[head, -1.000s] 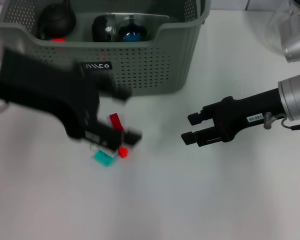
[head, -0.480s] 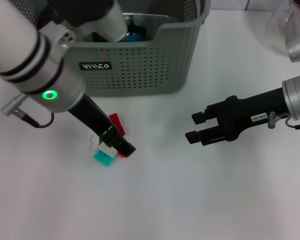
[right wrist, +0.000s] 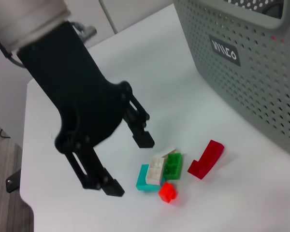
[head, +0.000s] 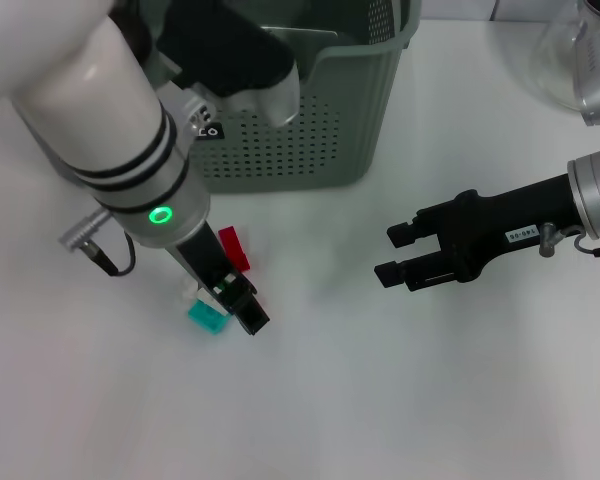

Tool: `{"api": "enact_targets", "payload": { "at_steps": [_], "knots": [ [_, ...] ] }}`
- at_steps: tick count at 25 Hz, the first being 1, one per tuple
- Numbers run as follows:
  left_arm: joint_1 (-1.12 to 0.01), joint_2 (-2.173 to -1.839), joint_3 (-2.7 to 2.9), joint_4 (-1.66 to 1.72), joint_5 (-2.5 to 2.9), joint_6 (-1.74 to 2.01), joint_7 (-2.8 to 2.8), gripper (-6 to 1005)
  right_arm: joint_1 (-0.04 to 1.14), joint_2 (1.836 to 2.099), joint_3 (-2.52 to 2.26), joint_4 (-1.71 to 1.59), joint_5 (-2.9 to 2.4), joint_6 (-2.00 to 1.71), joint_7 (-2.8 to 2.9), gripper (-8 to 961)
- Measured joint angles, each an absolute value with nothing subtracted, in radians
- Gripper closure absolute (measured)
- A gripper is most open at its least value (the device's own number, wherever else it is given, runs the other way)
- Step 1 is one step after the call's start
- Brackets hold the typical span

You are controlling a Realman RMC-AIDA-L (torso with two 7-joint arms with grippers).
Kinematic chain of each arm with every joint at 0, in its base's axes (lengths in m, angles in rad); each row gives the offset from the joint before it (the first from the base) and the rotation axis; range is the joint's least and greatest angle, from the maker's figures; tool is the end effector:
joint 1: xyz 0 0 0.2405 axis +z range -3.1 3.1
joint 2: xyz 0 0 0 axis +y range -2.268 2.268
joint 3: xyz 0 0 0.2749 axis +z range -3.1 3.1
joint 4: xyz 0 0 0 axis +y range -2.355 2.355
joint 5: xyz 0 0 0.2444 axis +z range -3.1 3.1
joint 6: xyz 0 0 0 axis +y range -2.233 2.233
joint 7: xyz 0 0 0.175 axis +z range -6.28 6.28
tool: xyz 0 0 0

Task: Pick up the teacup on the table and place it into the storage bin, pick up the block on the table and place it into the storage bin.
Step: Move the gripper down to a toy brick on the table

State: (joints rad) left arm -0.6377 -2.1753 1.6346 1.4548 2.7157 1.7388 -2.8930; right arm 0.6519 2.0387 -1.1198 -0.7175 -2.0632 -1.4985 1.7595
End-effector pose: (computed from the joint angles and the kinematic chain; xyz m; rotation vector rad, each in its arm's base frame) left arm -0.1497 0.3481 -0.0874 -2.5575 -1.0190 0.7768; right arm 0.2390 0.3877 -0.0773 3.0379 -0.7479 -0.2206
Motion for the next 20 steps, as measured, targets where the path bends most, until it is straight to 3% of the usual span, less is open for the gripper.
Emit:
{"api": "enact_targets", "payload": {
  "at_steps": [20],
  "knots": [
    [-0.666,-2.175,1.681,1.303,2.778,1.625,-2.941,181,0.667,2.048,-1.114,-0.717,-2.102,-1.491,1.756,275]
  ]
}}
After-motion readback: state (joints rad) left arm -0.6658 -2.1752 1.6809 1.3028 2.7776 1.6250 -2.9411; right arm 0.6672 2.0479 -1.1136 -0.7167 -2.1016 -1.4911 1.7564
